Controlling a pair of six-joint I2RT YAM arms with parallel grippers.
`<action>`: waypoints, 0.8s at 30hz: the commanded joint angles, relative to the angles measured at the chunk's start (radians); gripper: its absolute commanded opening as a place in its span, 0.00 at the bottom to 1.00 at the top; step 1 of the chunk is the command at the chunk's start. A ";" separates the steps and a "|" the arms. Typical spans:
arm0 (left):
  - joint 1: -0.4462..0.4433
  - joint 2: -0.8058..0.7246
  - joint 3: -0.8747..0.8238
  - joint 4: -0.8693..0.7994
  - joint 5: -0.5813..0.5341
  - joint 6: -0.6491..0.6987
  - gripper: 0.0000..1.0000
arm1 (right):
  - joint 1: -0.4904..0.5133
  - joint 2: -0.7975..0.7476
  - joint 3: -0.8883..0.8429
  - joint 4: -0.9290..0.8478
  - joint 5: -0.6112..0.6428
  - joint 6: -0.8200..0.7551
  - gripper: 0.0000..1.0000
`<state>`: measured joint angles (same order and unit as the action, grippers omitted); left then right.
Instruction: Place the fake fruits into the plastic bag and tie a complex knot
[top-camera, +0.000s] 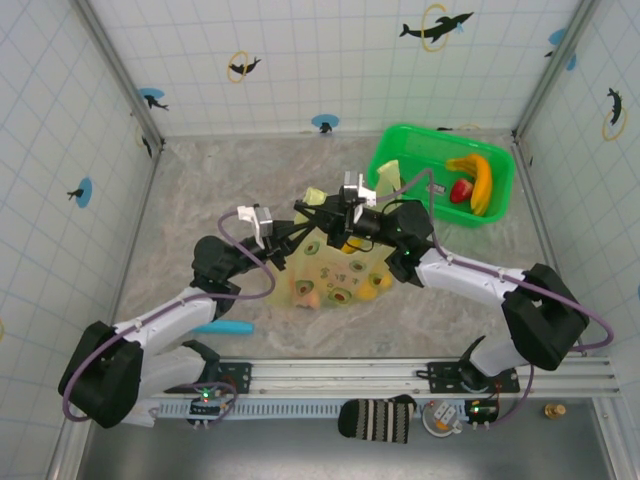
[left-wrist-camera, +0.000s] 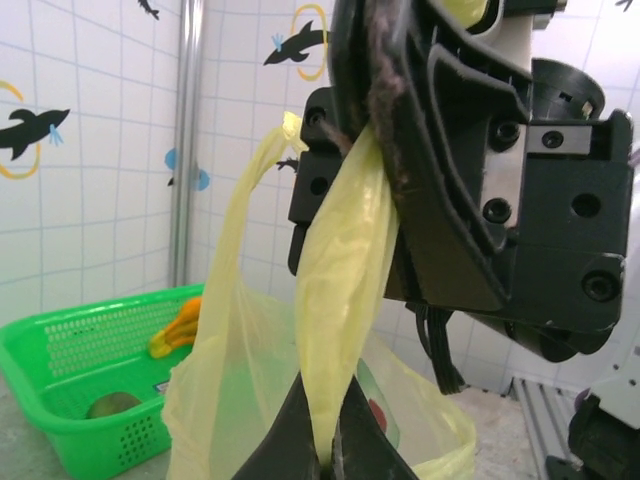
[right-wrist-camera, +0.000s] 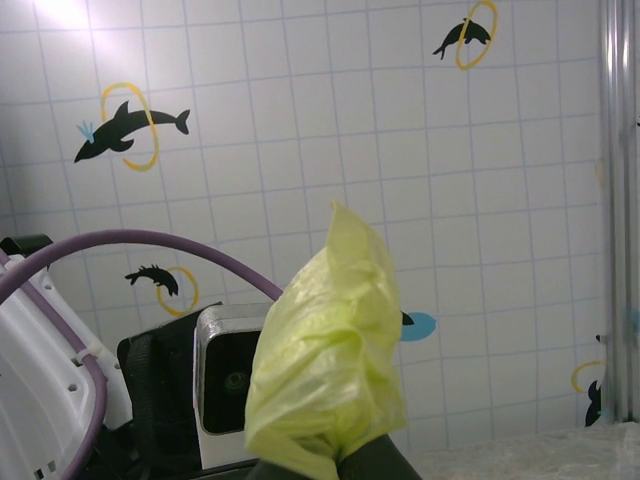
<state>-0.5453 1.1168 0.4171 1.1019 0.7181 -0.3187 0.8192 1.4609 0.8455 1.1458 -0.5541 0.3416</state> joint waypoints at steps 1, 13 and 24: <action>-0.009 -0.009 -0.003 0.055 0.039 0.016 0.00 | 0.005 -0.037 -0.030 0.028 0.032 -0.038 0.00; -0.008 -0.021 0.009 -0.021 0.073 0.085 0.20 | -0.017 -0.037 -0.037 0.024 0.023 -0.034 0.00; -0.009 -0.012 0.039 -0.032 0.080 0.089 0.22 | -0.025 -0.034 -0.031 0.022 0.008 -0.019 0.00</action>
<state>-0.5453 1.1114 0.4213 1.0634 0.7712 -0.2573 0.8024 1.4494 0.8177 1.1469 -0.5358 0.3172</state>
